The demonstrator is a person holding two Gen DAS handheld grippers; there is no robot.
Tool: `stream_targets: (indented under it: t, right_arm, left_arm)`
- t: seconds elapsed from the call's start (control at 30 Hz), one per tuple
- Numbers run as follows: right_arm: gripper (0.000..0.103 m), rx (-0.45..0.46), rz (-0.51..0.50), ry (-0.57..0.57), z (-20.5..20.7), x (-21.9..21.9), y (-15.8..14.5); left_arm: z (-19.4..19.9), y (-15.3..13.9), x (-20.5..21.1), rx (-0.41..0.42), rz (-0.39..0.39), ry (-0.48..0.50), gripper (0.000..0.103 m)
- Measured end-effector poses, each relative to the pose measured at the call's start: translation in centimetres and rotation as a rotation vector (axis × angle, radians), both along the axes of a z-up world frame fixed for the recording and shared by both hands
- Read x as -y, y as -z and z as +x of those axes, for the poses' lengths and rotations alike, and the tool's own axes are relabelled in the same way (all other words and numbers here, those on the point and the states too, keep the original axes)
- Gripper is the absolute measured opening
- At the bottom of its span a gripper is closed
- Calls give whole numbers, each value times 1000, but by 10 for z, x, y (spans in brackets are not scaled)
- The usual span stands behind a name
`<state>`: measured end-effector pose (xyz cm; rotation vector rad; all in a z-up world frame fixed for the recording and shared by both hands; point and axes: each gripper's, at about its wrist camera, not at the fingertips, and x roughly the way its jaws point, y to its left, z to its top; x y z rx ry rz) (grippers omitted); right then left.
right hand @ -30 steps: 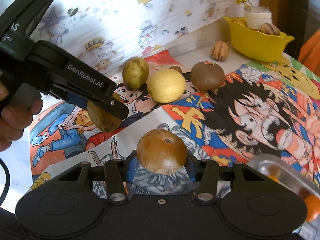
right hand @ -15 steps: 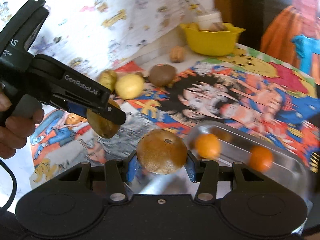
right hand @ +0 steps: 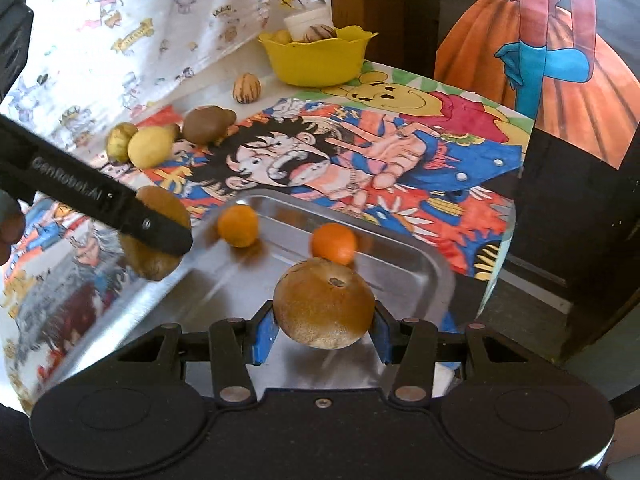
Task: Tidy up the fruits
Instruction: 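Carry the mango over the tray with the left tool while the right tool lowers the brown fruit onto it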
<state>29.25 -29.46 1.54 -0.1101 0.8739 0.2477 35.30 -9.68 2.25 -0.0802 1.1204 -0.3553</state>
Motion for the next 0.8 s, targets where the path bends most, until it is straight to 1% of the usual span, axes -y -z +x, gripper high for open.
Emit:
stream_targets:
  t: [0.27,0.47,0.8]
  right_arm:
    - [50,-1,-31,-55,11,10,9]
    - [50,4,-41,-84,17,11,12]
    - [51,-9,-45,-93,18,15,15]
  left_arm:
    - [-6,10,24,-9,22,47,68]
    - [-4,15,30,0,36,38,68]
    - [-3,18,30,16,58,22,68]
